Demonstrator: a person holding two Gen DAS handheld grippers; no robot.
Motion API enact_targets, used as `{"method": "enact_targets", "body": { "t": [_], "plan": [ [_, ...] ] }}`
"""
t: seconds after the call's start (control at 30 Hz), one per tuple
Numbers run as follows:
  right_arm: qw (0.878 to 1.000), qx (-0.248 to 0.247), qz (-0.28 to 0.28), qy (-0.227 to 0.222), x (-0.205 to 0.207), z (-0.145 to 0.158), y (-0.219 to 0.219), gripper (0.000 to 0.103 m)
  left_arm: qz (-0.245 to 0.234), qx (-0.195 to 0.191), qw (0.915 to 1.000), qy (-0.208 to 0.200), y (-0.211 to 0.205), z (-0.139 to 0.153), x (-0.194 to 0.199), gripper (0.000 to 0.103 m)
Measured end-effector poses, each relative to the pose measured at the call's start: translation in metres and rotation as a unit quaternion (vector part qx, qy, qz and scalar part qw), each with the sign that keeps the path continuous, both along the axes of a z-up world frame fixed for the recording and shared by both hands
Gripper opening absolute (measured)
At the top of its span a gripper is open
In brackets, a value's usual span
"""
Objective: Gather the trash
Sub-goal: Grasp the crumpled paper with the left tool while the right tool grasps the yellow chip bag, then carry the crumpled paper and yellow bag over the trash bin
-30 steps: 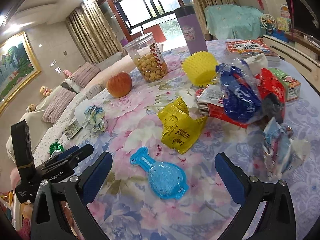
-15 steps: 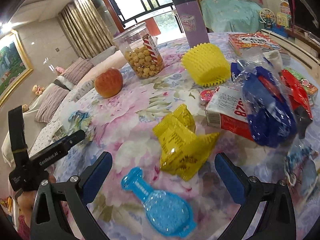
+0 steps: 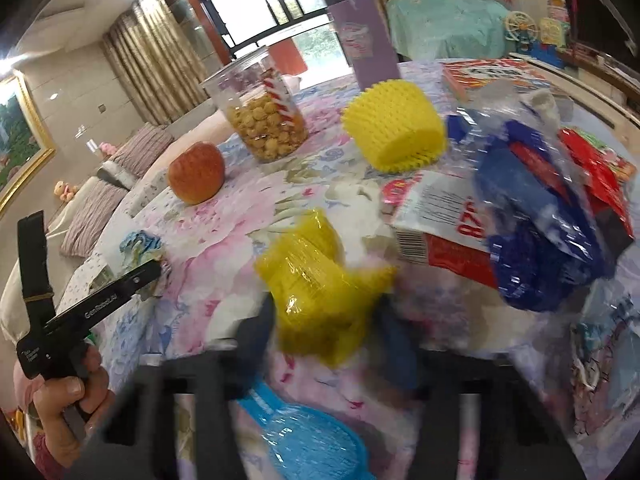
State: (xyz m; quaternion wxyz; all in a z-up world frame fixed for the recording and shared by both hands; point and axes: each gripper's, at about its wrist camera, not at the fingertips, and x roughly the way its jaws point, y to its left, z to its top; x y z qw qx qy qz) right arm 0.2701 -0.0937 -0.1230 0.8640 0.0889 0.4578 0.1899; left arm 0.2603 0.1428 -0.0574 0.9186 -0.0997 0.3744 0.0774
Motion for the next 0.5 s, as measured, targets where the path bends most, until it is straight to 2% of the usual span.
{"method": "enact_targets", "body": {
  "t": [0.13,0.17,0.2,0.5],
  "plan": [
    [1.0,0.007,-0.001,-0.008,-0.008,0.005,-0.011,0.024,-0.013,-0.015,0.9998,-0.005,-0.011,0.004,-0.016,0.022],
    [1.0,0.01,-0.001,-0.011,-0.011,0.008,-0.015,0.014,-0.018,-0.019,0.9996,-0.007,-0.016,0.005,-0.02,0.022],
    [1.0,0.012,0.0,-0.011,-0.012,0.01,-0.017,0.009,-0.025,-0.022,0.9994,-0.009,-0.021,0.007,-0.025,0.022],
    [0.999,0.025,0.007,-0.037,-0.037,0.037,-0.04,0.005,-0.083,-0.031,0.9954,-0.037,-0.07,0.037,-0.064,0.022]
  ]
}}
